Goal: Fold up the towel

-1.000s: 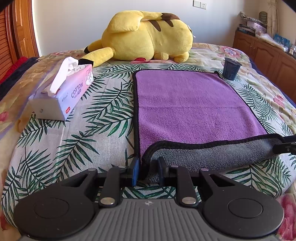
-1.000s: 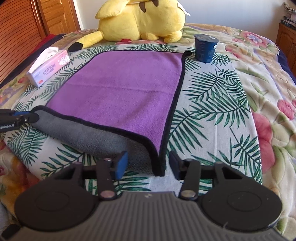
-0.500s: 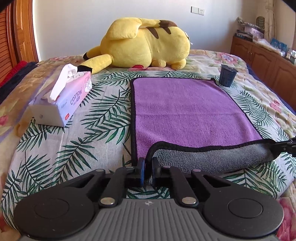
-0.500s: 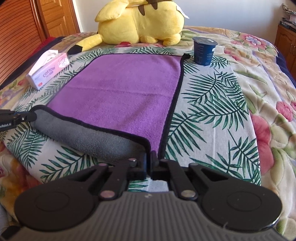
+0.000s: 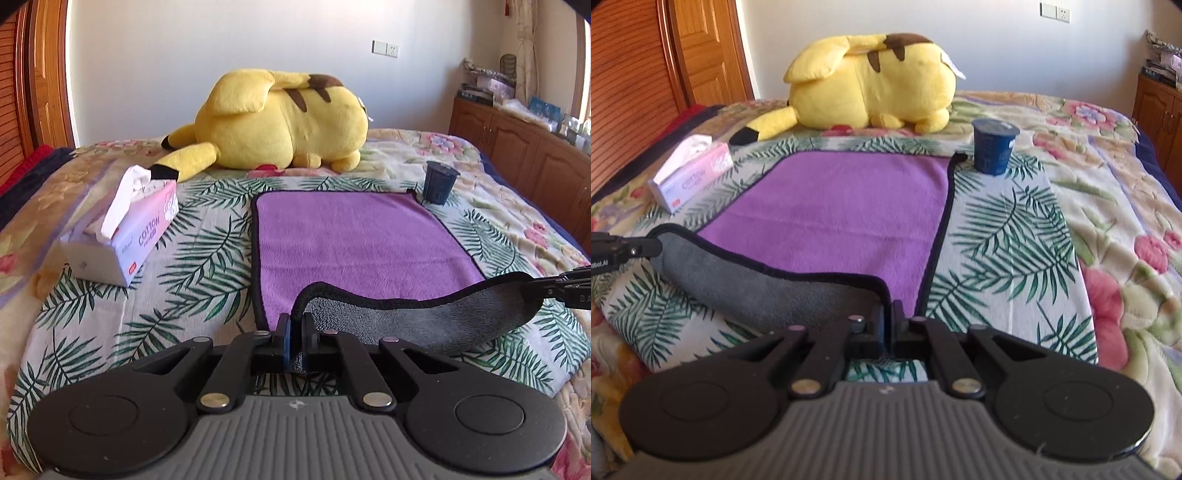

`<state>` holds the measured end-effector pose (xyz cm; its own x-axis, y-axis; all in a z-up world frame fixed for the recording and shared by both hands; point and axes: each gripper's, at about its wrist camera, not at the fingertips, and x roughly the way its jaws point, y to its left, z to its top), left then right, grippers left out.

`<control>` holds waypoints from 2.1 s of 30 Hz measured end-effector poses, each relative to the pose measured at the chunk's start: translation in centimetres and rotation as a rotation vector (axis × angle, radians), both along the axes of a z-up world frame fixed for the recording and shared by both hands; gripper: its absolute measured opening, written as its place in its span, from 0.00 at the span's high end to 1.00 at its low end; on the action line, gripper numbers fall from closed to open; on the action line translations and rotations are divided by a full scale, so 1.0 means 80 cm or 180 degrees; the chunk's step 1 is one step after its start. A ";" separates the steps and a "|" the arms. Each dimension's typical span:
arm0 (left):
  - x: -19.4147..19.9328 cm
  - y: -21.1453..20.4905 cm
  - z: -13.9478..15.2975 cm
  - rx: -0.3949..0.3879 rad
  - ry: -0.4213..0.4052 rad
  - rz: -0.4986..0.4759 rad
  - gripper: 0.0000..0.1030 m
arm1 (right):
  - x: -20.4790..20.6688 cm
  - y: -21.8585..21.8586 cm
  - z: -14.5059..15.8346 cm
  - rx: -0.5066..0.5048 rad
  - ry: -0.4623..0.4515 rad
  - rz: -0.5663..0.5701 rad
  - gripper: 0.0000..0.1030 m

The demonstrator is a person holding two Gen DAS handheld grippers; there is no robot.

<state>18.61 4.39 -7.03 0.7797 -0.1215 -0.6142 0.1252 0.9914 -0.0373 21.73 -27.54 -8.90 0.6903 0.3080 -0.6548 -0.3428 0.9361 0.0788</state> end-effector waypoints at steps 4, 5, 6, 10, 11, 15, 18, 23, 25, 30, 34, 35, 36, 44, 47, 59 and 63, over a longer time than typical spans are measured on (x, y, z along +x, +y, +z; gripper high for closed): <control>0.001 0.001 0.006 -0.0032 -0.0054 0.0006 1.00 | 0.002 0.001 0.008 0.0045 -0.0096 0.0018 0.97; 0.001 0.001 0.007 -0.0045 -0.0062 0.0008 1.00 | 0.002 0.001 0.010 0.0053 -0.0124 0.0021 0.97; 0.002 0.001 0.008 -0.0045 -0.0068 0.0010 1.00 | 0.002 0.001 0.012 0.0065 -0.0149 0.0023 0.97; 0.006 0.002 0.009 -0.0023 -0.0089 0.0008 1.00 | 0.005 0.001 0.019 0.0111 -0.0230 0.0025 0.97; 0.007 0.001 0.009 -0.0018 -0.0092 0.0001 1.00 | 0.007 0.002 0.020 0.0120 -0.0247 0.0024 0.97; 0.012 -0.001 0.013 0.0006 -0.0111 -0.0016 1.00 | 0.012 0.004 0.021 0.0124 -0.0292 0.0050 0.97; 0.015 -0.002 0.018 0.0006 -0.0149 -0.0035 1.00 | 0.013 0.004 0.023 0.0148 -0.0316 0.0076 0.97; 0.020 -0.004 0.027 0.0008 -0.0221 -0.0065 1.00 | 0.015 0.006 0.030 0.0185 -0.0400 0.0103 0.97; 0.024 -0.004 0.029 0.0003 -0.0236 -0.0073 1.00 | 0.016 0.006 0.032 0.0196 -0.0434 0.0112 0.97; 0.036 -0.004 0.027 0.0029 -0.0237 -0.0082 1.00 | 0.021 0.005 0.036 0.0197 -0.0543 0.0097 0.97; 0.046 0.000 0.026 0.0021 -0.0231 -0.0089 1.00 | 0.028 0.003 0.035 0.0210 -0.0560 0.0094 0.97; 0.049 0.001 0.026 0.0020 -0.0233 -0.0094 1.00 | 0.030 0.003 0.034 0.0209 -0.0561 0.0098 0.97; 0.052 0.001 0.026 0.0024 -0.0236 -0.0101 1.00 | 0.033 0.003 0.033 0.0204 -0.0563 0.0097 0.97; 0.063 -0.005 0.029 0.0043 -0.0273 -0.0172 1.00 | 0.049 0.007 0.028 0.0157 -0.0595 0.0146 0.97; 0.067 -0.006 0.030 0.0039 -0.0272 -0.0181 1.00 | 0.053 0.006 0.026 0.0158 -0.0597 0.0141 0.97; 0.082 -0.007 0.044 0.0098 -0.0390 -0.0189 1.00 | 0.071 -0.001 0.044 0.0097 -0.0758 0.0140 0.97; 0.089 -0.006 0.045 0.0128 -0.0425 -0.0189 1.00 | 0.078 0.001 0.050 0.0097 -0.0835 0.0194 0.97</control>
